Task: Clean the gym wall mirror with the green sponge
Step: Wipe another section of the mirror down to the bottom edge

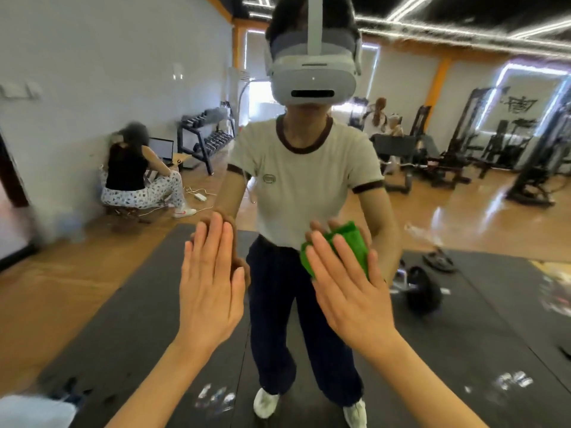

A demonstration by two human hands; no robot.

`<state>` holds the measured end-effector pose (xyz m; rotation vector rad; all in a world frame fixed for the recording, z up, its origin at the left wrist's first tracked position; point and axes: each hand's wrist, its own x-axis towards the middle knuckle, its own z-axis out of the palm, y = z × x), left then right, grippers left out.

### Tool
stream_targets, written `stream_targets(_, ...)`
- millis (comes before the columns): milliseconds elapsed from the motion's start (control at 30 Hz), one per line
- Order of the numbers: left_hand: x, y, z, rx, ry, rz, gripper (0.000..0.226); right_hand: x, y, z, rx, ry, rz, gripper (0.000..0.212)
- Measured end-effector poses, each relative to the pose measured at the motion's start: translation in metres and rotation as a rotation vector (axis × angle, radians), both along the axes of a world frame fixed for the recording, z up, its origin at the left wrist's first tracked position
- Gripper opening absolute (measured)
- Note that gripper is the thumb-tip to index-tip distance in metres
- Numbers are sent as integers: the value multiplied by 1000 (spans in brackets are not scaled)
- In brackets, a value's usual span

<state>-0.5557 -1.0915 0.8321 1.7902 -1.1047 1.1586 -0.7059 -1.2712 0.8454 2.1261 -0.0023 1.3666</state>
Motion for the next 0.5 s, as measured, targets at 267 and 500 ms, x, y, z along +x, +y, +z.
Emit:
stream_targets(267,0,0,-1,-3,17,-18,67,-10,-7,71,115,-114,26,56)
stream_targets(500,0,0,-1,-10,10,-9,74,2,15,-33,-36,123,2,61)
